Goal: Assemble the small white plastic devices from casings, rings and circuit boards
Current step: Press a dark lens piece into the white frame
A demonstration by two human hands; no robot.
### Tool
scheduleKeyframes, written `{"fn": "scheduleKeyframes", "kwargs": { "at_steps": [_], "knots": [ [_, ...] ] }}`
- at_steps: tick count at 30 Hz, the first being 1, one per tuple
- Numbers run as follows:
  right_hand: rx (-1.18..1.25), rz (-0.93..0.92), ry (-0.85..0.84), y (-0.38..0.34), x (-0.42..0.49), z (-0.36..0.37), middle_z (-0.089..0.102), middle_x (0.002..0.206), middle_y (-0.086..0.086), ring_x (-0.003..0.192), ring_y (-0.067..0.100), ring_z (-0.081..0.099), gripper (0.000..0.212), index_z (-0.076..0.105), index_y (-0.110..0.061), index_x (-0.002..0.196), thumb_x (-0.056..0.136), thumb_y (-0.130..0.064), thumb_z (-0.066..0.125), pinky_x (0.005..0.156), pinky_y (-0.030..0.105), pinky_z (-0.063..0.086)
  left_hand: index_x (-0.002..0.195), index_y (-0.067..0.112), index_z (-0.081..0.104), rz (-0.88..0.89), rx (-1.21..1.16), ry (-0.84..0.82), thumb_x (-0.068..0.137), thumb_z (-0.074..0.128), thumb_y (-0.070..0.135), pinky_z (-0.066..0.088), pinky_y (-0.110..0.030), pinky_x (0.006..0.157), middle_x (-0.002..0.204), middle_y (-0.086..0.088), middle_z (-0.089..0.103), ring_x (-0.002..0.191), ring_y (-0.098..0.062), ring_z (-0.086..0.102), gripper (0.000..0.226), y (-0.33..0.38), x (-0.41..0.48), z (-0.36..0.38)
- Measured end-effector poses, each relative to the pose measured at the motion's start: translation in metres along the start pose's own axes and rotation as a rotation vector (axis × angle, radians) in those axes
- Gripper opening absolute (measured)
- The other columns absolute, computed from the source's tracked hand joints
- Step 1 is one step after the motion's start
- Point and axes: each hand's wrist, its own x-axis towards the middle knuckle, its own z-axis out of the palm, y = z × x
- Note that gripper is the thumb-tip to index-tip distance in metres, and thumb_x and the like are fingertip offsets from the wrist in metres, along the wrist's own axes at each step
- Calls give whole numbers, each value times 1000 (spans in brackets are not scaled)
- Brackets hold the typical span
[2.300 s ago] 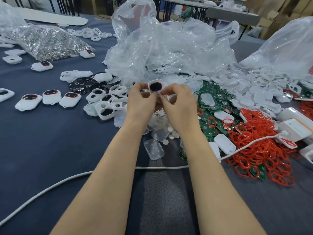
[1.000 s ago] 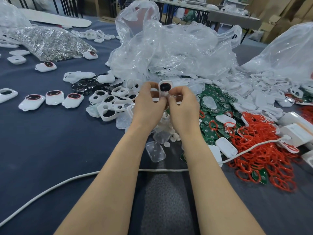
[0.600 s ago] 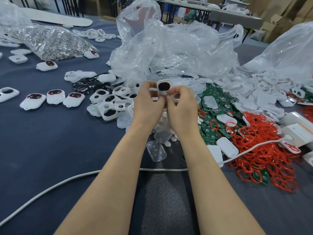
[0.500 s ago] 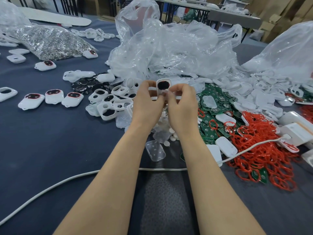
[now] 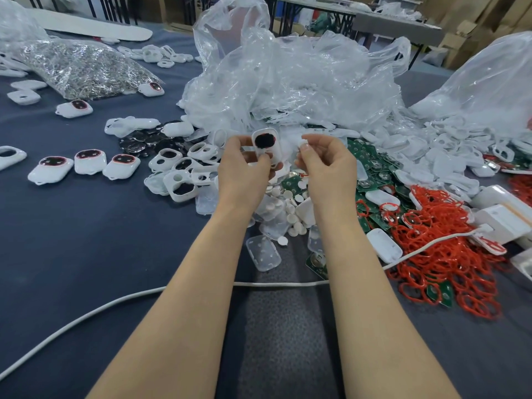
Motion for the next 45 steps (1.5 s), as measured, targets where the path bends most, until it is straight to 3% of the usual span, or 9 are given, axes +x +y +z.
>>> {"fn": "scheduleKeyframes", "kwargs": {
  "at_steps": [6,14,19,24,29,31,35,41,45],
  "knots": [
    [6,-14,6,-3,-2,-1,60,71,-3,59,4,57,26,58,-23,82,90,1,57,67,23,53,95,22,49,0,-11,-24,92,54,1,59,-26,73,104,-14,67,76,-14,73,22,2,-2,1],
    [-196,-110,-70,-4,-6,3,63,78,-4,78,18,65,10,61,-17,90,89,-7,62,73,24,54,104,21,51,3,49,-74,89,60,5,56,-43,89,103,-11,67,91,-22,70,24,3,-2,3],
    [-273,-147,-90,-2,-11,8,62,72,-8,69,7,58,5,65,-15,88,88,-9,64,68,17,48,94,32,49,31,72,-95,89,61,7,57,-39,86,100,-7,68,87,-18,71,28,3,-5,4],
    [-302,-148,-49,-1,-12,9,61,73,-9,66,0,55,7,64,-15,88,88,-8,63,68,17,47,104,26,50,60,116,-102,90,61,11,56,-38,86,98,-5,69,86,-16,70,23,3,-5,6],
    [-409,-172,-5,0,-13,10,64,94,7,88,20,59,9,63,-8,97,91,-11,56,81,34,47,95,33,48,62,114,-93,90,61,10,56,-39,86,100,-6,68,86,-17,70,27,3,-5,7],
    [-410,-194,19,0,-14,10,62,96,7,89,20,57,8,59,-7,97,93,-11,54,80,32,45,93,34,47,64,112,-85,90,60,10,56,-40,88,101,-5,67,88,-17,70,27,2,-4,7],
    [-222,-95,37,-3,-10,7,60,85,-3,78,10,59,3,53,-12,94,95,-9,53,75,22,49,96,30,48,25,53,-54,91,57,7,54,-44,91,104,-8,66,93,-21,70,25,-1,-2,6],
    [412,275,-46,-8,-2,2,67,82,7,68,9,64,13,56,-7,85,95,1,51,68,17,55,93,31,47,15,22,-32,91,55,5,55,-44,90,103,-8,66,92,-21,70,27,-3,1,4],
    [651,400,-97,-11,-1,-2,64,76,6,63,9,61,17,58,-6,80,91,5,54,64,16,54,96,28,47,-3,8,-43,91,55,5,55,-44,90,104,-11,66,91,-22,70,25,-3,1,4]
  ]
}}
